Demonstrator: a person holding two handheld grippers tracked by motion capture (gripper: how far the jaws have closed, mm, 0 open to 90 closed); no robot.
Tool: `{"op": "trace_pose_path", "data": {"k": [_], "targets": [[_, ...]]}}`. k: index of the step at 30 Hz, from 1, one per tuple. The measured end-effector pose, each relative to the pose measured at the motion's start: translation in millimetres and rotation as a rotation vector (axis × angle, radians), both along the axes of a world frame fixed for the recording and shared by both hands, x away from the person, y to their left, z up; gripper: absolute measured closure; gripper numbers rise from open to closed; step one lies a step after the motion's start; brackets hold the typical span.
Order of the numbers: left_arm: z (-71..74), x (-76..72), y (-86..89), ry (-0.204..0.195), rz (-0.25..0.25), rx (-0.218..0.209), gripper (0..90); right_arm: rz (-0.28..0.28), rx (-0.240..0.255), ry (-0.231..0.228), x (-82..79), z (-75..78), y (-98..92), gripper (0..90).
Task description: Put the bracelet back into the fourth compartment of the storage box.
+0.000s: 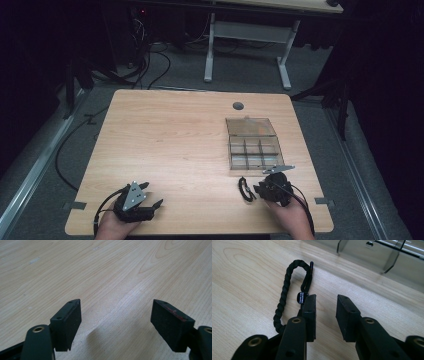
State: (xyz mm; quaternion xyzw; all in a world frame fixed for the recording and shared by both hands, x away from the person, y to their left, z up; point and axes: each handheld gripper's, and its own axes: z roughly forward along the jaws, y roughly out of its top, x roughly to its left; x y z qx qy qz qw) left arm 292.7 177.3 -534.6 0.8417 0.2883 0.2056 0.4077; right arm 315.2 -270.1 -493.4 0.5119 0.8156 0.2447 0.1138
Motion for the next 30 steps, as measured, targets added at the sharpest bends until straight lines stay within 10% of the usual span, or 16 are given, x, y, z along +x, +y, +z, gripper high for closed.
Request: {"op": "trace_pose_path", "data": {"k": [30], "targets": [[0.0,-0.2,0.3,-0.003,-0.003,-0.005,25.2,0.083,-0.135,0.267,25.0,15.3,19.3,61.2]]}}
